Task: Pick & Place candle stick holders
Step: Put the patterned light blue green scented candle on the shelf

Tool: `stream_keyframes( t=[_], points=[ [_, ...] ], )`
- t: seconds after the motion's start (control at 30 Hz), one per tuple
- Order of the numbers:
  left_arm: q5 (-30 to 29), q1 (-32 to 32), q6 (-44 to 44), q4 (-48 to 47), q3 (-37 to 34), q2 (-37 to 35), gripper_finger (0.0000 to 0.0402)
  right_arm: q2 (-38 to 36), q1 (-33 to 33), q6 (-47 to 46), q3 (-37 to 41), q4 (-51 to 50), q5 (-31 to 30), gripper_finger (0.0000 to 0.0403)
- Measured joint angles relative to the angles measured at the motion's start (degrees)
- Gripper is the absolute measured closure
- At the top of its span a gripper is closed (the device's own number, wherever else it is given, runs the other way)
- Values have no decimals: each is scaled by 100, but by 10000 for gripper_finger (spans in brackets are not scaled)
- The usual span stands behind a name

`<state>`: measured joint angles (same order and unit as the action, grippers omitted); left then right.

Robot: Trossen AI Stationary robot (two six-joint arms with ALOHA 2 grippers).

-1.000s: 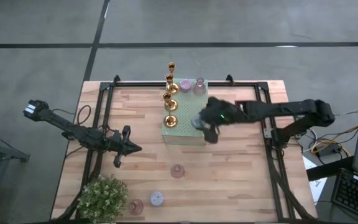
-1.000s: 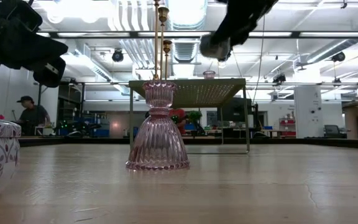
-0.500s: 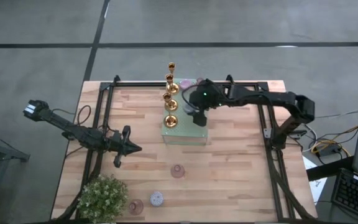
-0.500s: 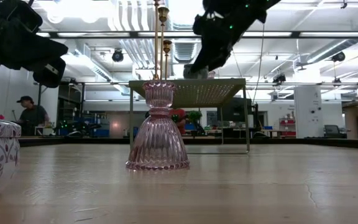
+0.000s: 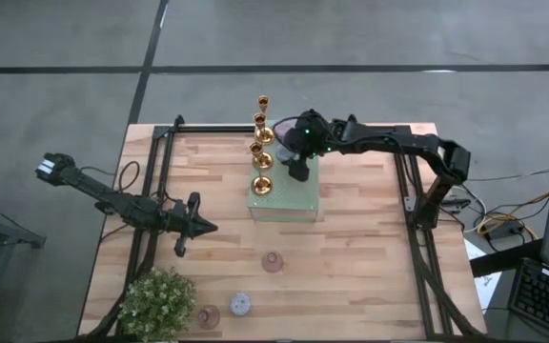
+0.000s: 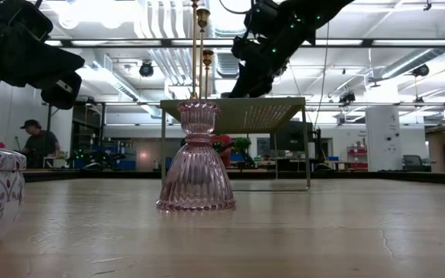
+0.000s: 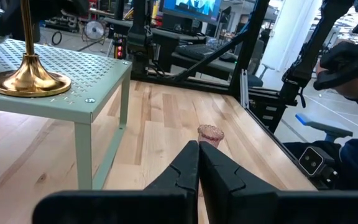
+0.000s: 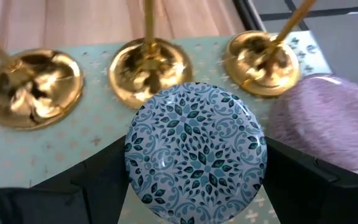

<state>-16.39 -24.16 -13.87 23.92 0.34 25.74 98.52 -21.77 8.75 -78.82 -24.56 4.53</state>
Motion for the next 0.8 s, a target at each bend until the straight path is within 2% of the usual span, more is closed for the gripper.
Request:
stream_keyframes(
  t=[0.6,0.8],
  points=[
    [0,4,1,-1,0,0,388,-4,-28,-864,9,1,17,95],
    [-1,2,0,0,0,0,388,-4,82,-1307,12,3,-326,96]
  ],
)
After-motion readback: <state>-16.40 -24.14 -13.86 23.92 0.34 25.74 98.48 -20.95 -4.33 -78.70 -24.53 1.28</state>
